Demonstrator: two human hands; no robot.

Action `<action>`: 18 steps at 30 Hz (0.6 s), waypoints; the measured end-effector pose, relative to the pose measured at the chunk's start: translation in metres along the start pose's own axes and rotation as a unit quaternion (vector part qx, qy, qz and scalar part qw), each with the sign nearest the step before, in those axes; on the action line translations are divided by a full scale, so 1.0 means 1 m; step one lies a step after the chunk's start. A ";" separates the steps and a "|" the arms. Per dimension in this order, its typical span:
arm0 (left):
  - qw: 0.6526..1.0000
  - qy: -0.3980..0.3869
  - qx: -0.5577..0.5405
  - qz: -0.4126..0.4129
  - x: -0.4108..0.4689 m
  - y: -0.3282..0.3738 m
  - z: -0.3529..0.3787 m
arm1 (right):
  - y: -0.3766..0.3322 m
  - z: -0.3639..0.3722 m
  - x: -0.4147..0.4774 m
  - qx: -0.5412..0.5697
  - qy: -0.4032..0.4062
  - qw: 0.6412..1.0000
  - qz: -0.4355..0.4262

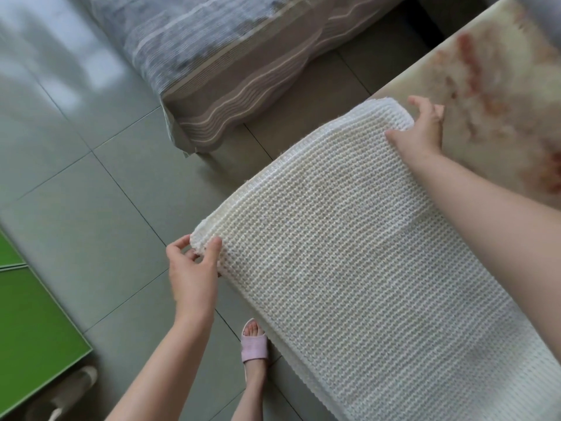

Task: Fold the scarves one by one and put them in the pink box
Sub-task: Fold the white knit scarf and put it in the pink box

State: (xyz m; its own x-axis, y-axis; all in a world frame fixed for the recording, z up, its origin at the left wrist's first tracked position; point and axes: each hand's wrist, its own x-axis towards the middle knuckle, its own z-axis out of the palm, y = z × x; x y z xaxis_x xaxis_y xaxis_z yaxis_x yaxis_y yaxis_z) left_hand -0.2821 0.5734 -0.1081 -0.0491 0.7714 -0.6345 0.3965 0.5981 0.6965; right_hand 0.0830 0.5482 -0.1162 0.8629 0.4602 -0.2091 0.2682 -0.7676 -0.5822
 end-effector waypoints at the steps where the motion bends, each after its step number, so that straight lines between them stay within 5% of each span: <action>1: 1.000 -0.006 -0.013 -0.013 -0.001 -0.001 0.000 | 0.000 0.000 0.002 0.014 0.010 1.000 0.026; 6: 0.998 -0.051 -0.023 -0.026 -0.011 -0.010 0.005 | -0.003 -0.001 0.016 0.039 -0.001 0.995 0.087; 10: 0.999 0.025 -0.024 0.010 -0.007 -0.011 0.003 | -0.016 0.004 0.020 0.048 0.005 0.998 0.039; 14: 1.000 -0.008 0.008 -0.005 -0.005 -0.016 0.003 | -0.013 0.012 0.004 -0.064 0.007 0.998 0.024; 18: 1.000 -0.018 0.020 0.010 -0.005 -0.013 0.001 | -0.013 0.022 -0.062 -0.070 0.026 0.990 -0.116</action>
State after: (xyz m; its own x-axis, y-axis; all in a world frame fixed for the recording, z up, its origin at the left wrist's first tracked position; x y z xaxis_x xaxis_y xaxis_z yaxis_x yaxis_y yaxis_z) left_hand -0.2857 0.5617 -0.1140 -0.0086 0.7739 -0.6332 0.4340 0.5734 0.6949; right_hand 0.0164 0.5392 -0.1134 0.7909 0.6107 -0.0393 0.5160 -0.7001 -0.4936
